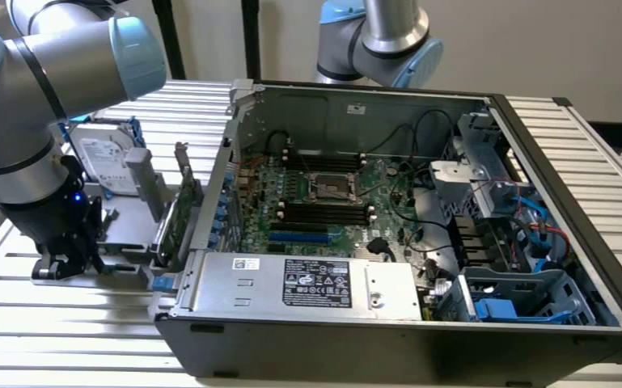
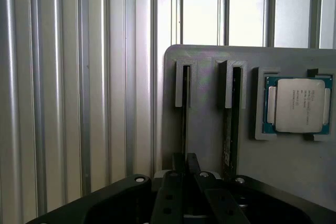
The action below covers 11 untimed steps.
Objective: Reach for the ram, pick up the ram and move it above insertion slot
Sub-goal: 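Pick up the ram and move it above insertion slot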
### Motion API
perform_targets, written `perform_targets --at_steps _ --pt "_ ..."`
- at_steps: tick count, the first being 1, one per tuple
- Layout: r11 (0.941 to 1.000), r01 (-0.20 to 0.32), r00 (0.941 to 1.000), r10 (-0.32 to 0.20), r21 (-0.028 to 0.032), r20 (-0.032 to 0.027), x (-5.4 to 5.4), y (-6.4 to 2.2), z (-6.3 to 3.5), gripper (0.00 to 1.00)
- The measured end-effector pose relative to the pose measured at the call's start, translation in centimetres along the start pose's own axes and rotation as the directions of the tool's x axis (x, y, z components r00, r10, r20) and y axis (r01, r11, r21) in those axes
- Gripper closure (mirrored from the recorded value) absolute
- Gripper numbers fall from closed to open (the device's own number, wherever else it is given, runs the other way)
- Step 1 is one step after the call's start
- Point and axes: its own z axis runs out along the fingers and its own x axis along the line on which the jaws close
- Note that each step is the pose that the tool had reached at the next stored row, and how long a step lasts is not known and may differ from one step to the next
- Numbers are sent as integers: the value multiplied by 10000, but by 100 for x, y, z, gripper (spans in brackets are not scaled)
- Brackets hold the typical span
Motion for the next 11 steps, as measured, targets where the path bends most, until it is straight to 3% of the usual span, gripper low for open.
perform_targets --at_steps 11 --pt "10000 -12 10000 12 0 39 0 1 -5 86"
